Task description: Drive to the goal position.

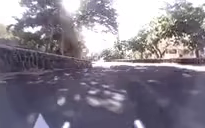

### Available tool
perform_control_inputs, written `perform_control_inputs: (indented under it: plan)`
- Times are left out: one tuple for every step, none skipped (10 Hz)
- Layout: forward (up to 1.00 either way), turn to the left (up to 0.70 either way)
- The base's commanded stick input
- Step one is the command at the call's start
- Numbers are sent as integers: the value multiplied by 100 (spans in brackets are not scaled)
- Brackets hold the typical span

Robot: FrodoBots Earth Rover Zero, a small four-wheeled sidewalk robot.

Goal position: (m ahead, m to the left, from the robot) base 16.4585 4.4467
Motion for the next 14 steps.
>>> perform_control_inputs:
  plan:
    - [70,0]
    - [70,0]
    - [70,0]
    - [70,0]
    - [70,-2]
    - [70,-4]
    - [70,-9]
    - [70,-18]
    - [70,-35]
    - [70,-35]
    - [70,-35]
    - [70,-31]
    - [70,-22]
    - [70,-13]
